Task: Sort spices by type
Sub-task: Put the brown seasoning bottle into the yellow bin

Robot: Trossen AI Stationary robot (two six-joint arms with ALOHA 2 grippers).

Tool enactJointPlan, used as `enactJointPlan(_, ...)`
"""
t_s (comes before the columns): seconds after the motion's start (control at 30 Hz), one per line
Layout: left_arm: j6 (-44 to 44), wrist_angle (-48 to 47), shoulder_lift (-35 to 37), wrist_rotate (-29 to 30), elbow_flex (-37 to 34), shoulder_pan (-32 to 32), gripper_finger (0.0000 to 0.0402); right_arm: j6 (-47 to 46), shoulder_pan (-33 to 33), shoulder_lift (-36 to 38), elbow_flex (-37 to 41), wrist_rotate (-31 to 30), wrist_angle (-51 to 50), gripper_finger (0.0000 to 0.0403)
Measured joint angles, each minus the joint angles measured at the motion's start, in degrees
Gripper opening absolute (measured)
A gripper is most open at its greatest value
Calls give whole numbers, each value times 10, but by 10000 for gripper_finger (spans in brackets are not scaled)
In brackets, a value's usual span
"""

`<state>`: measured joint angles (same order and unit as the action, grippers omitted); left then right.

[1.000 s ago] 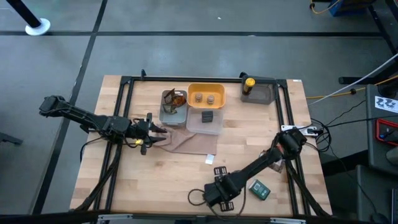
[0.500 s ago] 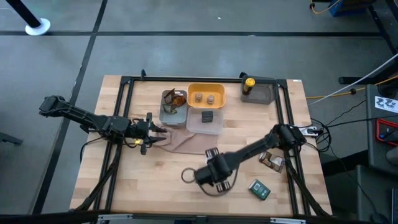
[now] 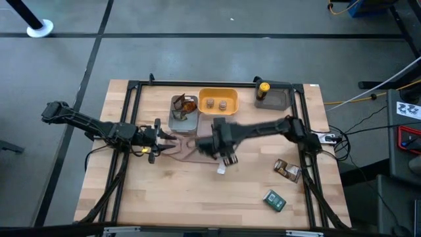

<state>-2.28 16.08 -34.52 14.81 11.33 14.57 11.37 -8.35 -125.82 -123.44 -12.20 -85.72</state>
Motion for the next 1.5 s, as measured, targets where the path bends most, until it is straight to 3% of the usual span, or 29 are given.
enactJointPlan(0.5,7,0,0,0,0,0,130,128,243,0,-4,-2,73,183)
enactJointPlan(0.73,8,0,0,8,0,0,130,145,323,0,-4,43,119,194)
enactJointPlan(1.17,8,0,0,30,0,0,130,170,405,0,6,90,143,193)
enactJointPlan(1.5,6,-6,0,30,0,0,130,173,409,-1,67,131,201,192)
